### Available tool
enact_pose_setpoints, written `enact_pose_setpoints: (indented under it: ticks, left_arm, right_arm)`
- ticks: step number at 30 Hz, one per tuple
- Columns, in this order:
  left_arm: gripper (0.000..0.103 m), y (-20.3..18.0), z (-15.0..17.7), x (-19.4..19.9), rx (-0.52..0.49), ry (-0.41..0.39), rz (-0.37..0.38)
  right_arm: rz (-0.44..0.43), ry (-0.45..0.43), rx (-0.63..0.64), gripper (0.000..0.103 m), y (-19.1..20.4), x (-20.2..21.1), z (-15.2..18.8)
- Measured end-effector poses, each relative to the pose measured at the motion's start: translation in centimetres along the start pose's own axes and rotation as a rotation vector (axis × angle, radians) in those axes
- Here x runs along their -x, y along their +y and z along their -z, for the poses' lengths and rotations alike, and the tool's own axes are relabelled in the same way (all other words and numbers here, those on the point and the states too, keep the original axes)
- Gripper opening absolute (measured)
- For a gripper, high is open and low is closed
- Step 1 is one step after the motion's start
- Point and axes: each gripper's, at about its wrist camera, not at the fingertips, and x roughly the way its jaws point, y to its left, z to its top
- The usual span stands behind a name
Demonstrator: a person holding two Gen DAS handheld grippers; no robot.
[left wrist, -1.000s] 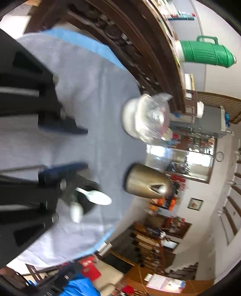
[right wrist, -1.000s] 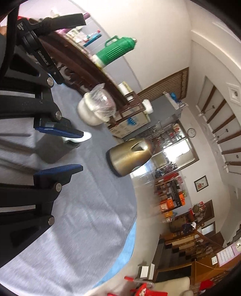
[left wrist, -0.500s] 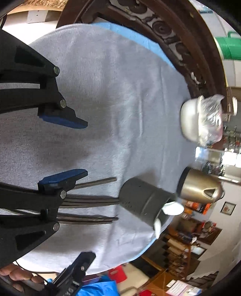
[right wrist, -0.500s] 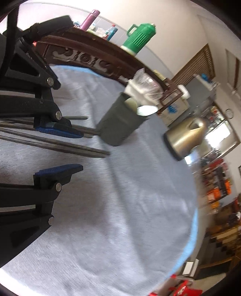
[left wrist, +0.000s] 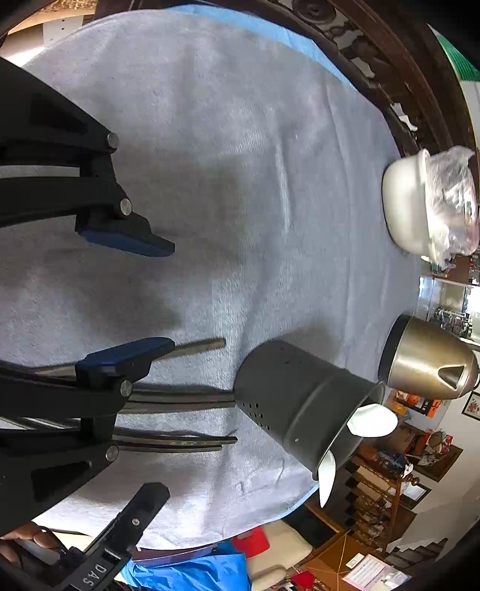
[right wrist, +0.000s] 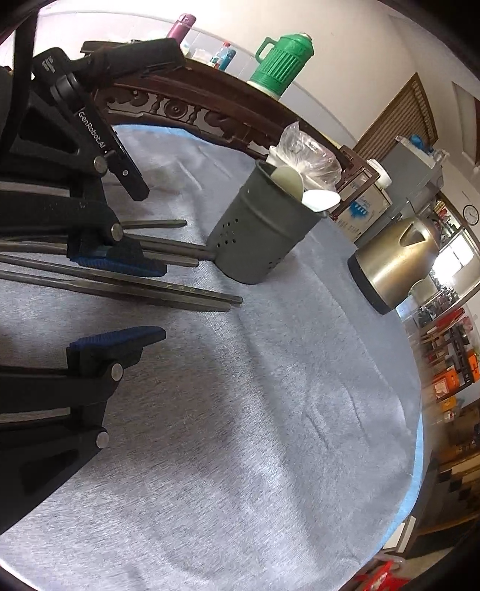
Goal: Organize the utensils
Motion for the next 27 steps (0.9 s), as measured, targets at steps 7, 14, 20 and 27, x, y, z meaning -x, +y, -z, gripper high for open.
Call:
enact_pose_setpoints:
  ticks: [7, 14, 20, 27]
  left_arm:
    - [0.046, -1.0, -0.6, -1.5, -0.028, 0.015, -0.007]
    - [0.046, -1.8, -1.2, -1.9, -0.065, 0.007, -0.018]
    - [0.029, -2.7, -1.4, -2.1, -0.121, 0.009, 0.016]
    - [0.013, -1.3, -2.1, -1.9, -0.157, 0.049, 0.035]
  right_arm:
    - [0.055, 0.033, 0.030, 0.026, 1.1, -2.3, -0.7]
    - [0.151, 0.073, 0.072, 0.023, 2.1, -4.2, -1.0]
    - [0.235, 0.101, 0.089, 0.009, 2.1, -4.4, -1.6]
    - [0.275, 0.130, 0.043, 0.010, 0.9, -4.2, -3.0]
